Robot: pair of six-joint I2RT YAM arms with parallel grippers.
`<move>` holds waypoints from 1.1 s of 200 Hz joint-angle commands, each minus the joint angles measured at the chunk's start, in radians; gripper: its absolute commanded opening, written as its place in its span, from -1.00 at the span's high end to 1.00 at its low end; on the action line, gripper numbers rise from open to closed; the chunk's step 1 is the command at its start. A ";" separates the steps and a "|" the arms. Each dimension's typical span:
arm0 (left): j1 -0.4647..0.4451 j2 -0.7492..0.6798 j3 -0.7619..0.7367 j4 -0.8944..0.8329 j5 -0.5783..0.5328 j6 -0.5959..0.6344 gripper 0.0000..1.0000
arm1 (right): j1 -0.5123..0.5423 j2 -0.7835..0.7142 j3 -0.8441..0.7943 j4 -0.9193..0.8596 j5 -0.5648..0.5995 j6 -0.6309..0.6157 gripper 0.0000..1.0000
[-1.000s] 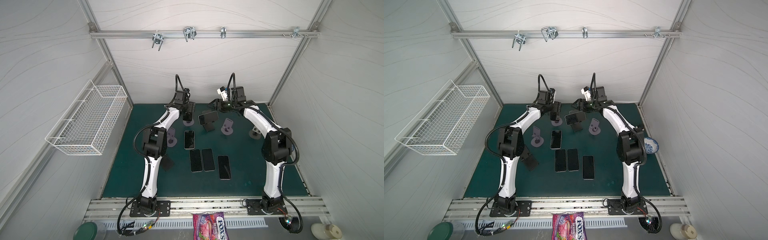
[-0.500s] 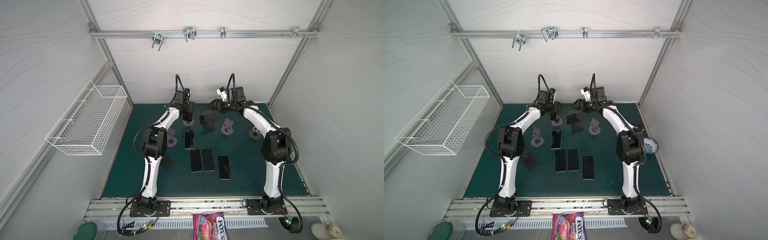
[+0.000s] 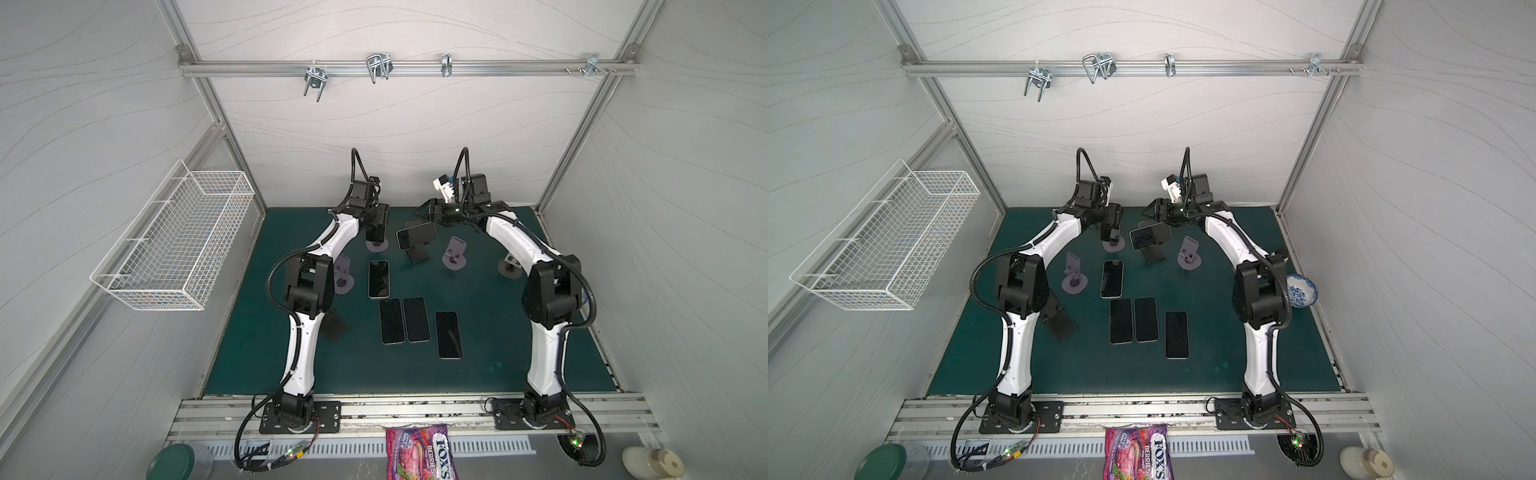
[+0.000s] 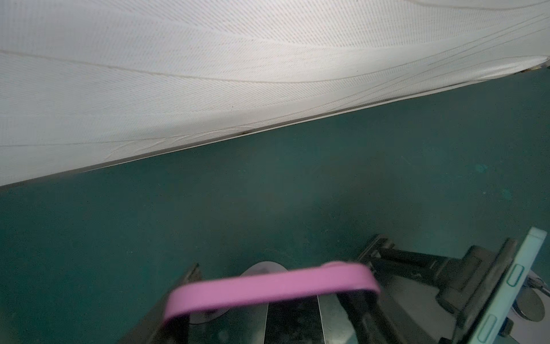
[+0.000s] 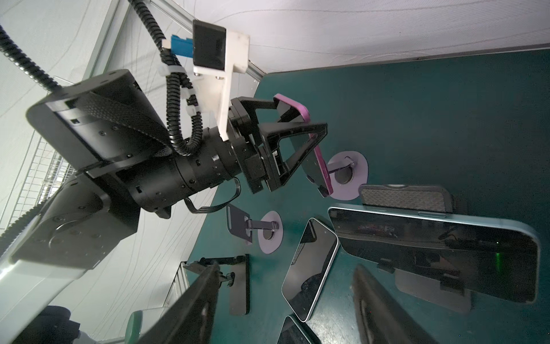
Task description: Remove the phone from the phone stand
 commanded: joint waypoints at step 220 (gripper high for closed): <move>0.012 0.008 0.089 -0.011 0.025 0.005 0.01 | 0.002 0.022 0.027 -0.014 -0.017 0.005 -0.44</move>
